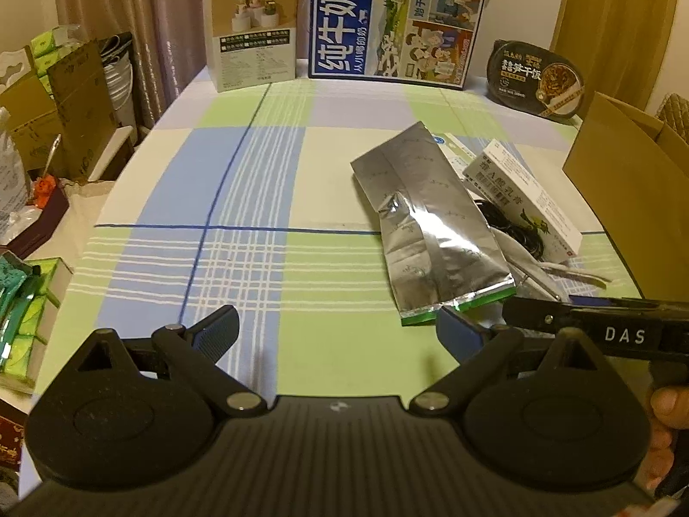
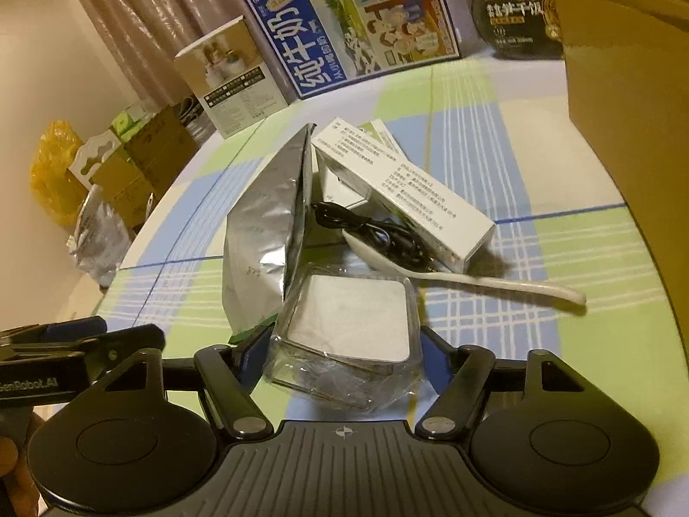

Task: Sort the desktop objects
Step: 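Grasp the silver foil bag with the left gripper while the right gripper grasps the clear plastic tray, then lift the foil bag and plastic tray and carry both over the cardboard box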

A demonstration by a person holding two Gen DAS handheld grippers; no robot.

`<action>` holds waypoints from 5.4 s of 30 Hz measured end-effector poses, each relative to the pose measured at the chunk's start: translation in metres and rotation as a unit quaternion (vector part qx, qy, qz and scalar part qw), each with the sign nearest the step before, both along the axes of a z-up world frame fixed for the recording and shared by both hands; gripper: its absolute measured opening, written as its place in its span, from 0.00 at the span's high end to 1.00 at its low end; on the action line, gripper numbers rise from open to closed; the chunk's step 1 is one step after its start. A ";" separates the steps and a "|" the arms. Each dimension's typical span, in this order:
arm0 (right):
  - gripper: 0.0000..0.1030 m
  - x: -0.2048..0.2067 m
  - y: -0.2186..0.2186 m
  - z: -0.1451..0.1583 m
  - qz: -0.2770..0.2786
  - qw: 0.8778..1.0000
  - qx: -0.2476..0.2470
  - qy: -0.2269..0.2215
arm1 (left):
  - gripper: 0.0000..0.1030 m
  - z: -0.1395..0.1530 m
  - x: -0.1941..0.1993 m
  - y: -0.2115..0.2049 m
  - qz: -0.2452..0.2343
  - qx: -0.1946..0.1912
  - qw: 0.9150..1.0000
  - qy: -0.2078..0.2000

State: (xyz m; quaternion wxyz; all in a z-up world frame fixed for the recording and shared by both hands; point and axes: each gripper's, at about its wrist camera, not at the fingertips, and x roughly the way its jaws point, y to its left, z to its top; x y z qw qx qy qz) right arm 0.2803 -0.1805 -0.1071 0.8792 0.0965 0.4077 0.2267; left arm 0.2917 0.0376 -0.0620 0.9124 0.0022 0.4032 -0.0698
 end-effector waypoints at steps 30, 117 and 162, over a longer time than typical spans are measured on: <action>0.43 -0.066 -0.031 0.008 0.051 0.983 -0.151 -0.093 | 0.57 -0.017 0.022 -0.061 -0.053 -0.020 0.998 0.019; 0.44 -0.150 -0.074 0.020 0.041 0.985 -0.154 -0.072 | 0.50 -0.009 -0.096 -0.065 -0.081 -0.036 0.988 0.125; 0.44 -0.204 -0.134 0.118 -0.036 0.975 -0.143 -0.168 | 0.50 0.085 -0.149 -0.129 -0.132 -0.052 0.989 0.048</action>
